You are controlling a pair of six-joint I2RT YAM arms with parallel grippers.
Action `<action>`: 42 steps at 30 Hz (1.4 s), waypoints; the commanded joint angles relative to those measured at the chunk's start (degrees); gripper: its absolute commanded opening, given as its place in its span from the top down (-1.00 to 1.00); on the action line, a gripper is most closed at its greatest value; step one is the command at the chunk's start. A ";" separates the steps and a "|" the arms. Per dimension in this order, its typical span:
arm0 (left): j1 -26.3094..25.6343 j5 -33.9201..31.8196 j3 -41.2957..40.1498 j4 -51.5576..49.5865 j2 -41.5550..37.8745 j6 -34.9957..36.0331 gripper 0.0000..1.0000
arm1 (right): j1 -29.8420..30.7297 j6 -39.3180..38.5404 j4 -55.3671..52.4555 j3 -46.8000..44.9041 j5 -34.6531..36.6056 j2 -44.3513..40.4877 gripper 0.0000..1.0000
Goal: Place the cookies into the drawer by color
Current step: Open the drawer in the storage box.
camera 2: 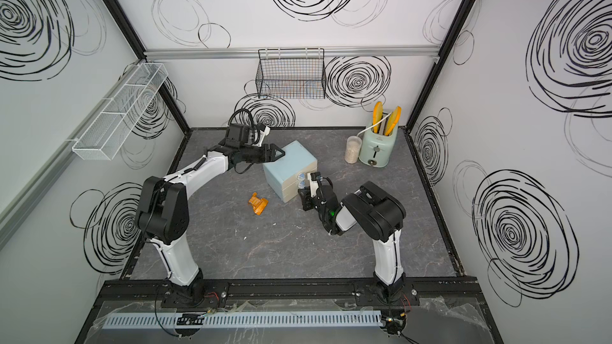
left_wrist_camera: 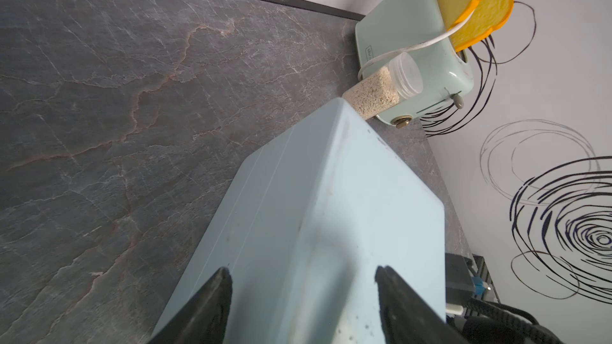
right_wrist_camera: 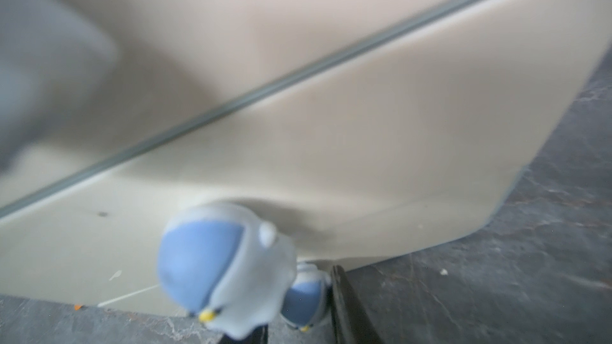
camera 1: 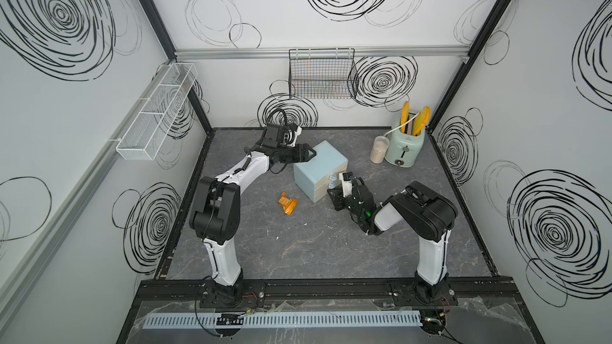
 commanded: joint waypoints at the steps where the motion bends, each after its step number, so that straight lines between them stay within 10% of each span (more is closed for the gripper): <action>1: 0.44 0.01 -0.20 1.67 0.40 -0.27 -0.46 | 0.90 -0.46 -0.71 0.73 0.42 -0.28 0.47; 42: 0.92 -1.02 0.97 0.56 0.67 0.25 -0.48 | 2.58 -0.56 -3.79 -15.50 3.03 -13.88 0.54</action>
